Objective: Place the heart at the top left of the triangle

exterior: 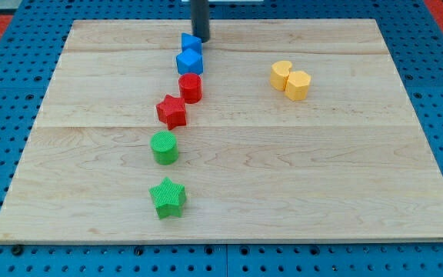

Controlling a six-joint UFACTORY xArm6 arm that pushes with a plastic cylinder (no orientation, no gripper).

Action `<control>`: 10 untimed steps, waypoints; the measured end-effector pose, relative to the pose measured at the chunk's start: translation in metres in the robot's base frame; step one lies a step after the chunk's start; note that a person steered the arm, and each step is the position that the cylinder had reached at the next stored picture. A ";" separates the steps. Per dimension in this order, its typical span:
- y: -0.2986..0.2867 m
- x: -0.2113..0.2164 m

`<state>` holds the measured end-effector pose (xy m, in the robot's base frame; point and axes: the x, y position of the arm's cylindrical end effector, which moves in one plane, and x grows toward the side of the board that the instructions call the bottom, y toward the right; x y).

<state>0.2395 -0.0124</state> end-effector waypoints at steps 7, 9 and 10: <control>0.043 -0.006; 0.058 -0.004; 0.025 0.035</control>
<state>0.2742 0.0125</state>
